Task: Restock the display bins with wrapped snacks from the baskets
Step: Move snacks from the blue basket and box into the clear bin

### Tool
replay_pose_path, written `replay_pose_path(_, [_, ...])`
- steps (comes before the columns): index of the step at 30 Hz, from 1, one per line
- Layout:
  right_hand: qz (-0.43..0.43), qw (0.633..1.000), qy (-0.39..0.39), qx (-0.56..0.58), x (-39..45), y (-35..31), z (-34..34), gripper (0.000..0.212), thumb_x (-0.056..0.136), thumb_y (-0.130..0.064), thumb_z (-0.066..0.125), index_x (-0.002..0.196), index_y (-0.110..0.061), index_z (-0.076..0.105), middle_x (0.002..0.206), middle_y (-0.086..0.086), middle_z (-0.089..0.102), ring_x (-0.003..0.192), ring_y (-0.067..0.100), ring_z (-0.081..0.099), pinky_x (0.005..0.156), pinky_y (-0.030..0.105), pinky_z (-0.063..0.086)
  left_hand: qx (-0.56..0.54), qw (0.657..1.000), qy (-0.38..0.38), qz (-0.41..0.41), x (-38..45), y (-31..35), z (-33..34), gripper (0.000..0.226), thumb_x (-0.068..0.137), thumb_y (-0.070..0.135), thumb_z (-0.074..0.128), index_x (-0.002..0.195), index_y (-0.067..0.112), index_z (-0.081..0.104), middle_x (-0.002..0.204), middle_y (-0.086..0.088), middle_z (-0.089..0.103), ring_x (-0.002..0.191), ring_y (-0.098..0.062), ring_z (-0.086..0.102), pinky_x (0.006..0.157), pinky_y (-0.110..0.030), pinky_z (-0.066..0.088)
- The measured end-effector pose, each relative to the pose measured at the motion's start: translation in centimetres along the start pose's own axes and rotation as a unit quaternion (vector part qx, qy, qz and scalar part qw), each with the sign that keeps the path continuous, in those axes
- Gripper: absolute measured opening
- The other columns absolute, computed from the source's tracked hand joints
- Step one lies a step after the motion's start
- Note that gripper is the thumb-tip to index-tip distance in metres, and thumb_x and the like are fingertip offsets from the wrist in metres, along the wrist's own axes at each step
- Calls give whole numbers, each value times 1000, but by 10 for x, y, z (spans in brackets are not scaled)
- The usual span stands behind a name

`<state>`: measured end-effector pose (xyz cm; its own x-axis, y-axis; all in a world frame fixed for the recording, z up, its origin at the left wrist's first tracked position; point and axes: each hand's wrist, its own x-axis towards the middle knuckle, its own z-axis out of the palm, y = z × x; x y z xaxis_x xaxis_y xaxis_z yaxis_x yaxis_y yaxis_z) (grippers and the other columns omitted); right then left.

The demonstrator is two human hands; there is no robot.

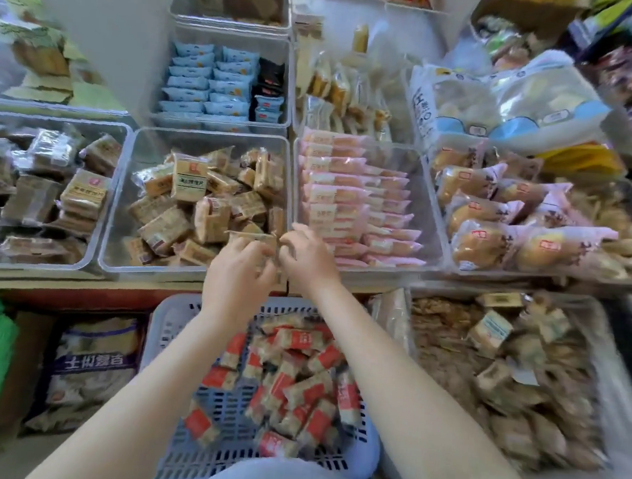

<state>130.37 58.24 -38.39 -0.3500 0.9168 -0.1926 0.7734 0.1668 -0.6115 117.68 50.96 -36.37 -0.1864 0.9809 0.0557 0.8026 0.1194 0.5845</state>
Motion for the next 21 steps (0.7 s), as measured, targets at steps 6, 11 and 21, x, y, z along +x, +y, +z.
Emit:
replay_pose_path(6, [152, 977, 147, 21, -136, 131, -60, 19, 93, -14, 50, 93, -7, 68, 97, 9, 60, 93, 30, 57, 81, 38, 45, -2, 967, -250, 45, -45, 100, 77, 22, 100, 28, 51, 105, 17, 70, 86, 4, 69, 72, -16, 63, 58, -35, 50])
replay_pose_path(11, [410, 904, 80, -94, -234, 259, -94, 45, 98, -23, 50, 143, -29, 49, 147, 13, 32, 125, 34, 46, 95, 38, 45, -46, 938, -342, 42, -76, 173, 124, 22, 101, 29, 53, 111, 22, 71, 100, 3, 70, 95, -17, 66, 72, -26, 50])
replay_pose_path(21, [431, 875, 204, 87, -257, 310, -121, 10, 91, -12, 63, 85, -15, 57, 124, 11, 51, 84, 24, 57, 65, 25, 40, -29, 928, -371, -17, -107, 225, 153, 13, 101, 32, 54, 103, 30, 66, 102, 5, 71, 76, -3, 59, 58, -19, 41])
